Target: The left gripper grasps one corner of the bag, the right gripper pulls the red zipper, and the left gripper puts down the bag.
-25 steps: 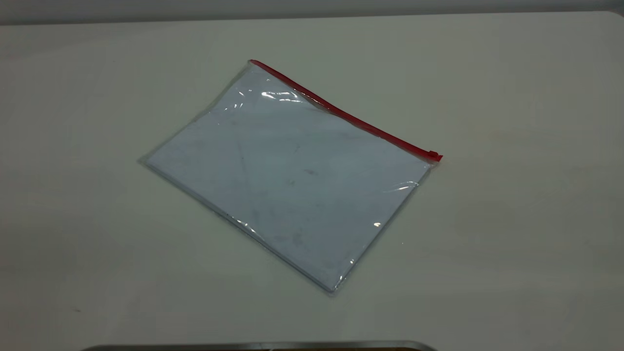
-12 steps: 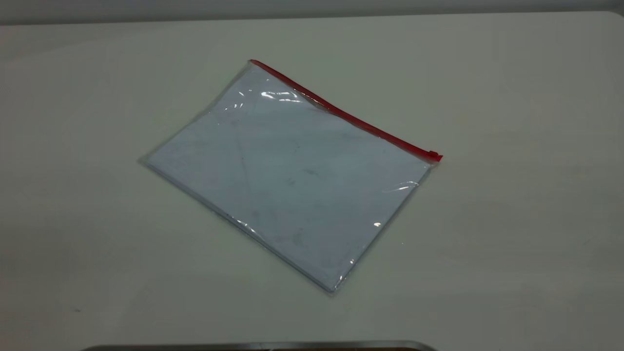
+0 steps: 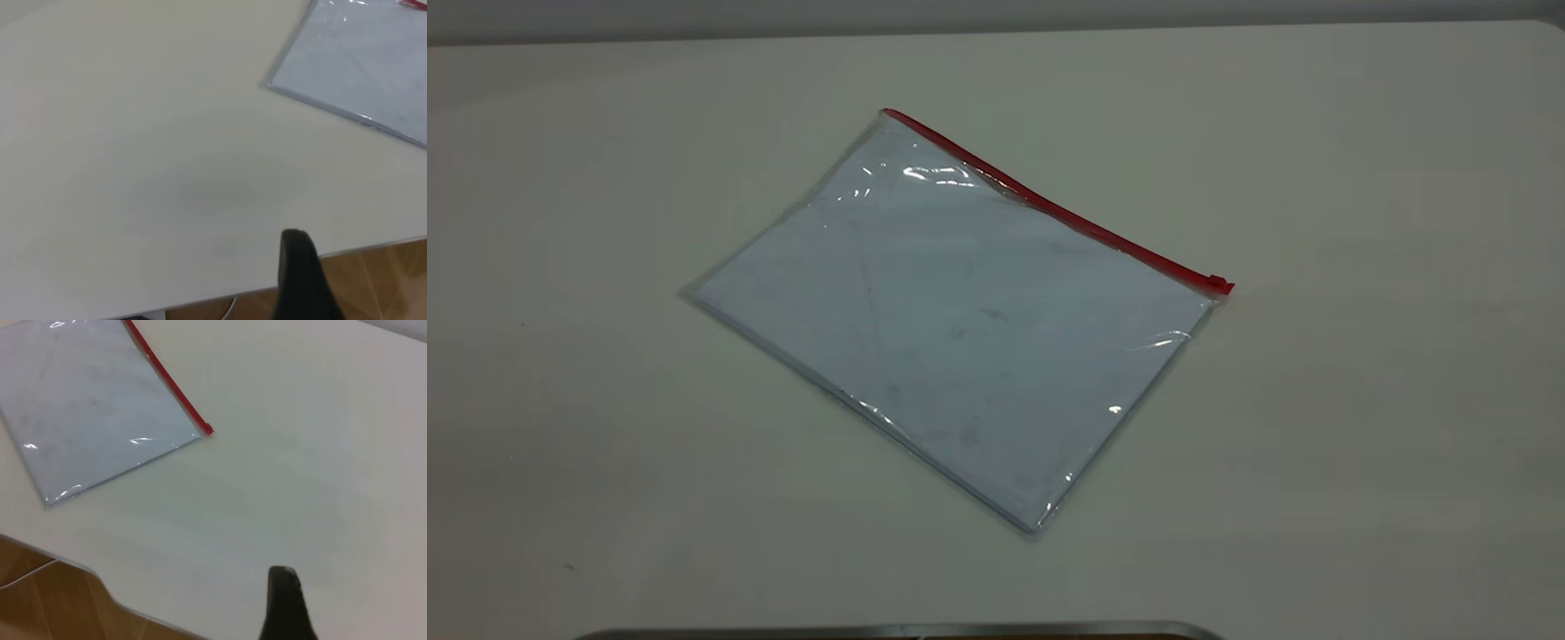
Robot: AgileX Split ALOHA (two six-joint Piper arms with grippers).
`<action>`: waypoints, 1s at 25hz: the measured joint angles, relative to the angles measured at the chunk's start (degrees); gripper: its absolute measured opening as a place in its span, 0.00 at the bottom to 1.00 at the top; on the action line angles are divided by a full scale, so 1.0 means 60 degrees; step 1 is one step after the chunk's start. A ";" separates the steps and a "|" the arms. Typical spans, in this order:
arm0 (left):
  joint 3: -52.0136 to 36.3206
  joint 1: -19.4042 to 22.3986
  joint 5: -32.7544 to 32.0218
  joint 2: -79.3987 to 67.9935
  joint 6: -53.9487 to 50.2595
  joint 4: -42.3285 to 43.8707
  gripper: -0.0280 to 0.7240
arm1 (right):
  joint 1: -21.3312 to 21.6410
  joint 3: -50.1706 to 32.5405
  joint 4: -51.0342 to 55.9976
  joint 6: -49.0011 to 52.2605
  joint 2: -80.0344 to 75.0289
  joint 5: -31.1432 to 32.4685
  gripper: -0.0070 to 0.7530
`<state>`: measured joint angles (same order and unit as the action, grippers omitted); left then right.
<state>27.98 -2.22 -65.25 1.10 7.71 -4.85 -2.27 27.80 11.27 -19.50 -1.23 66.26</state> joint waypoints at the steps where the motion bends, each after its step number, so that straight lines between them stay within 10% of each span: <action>1: 0.0000 0.0021 0.0000 0.0000 0.0000 0.0000 0.73 | 0.0000 0.0000 0.0000 0.0000 0.0000 0.0000 0.73; 25: 0.0000 0.0041 0.0000 0.0000 -0.0020 0.0000 0.73 | 0.0528 0.0000 0.0009 0.0000 0.0340 -0.0030 0.73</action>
<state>27.98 -1.97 -65.25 1.10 7.59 -4.85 0.89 27.80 11.32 -19.50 0.81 66.08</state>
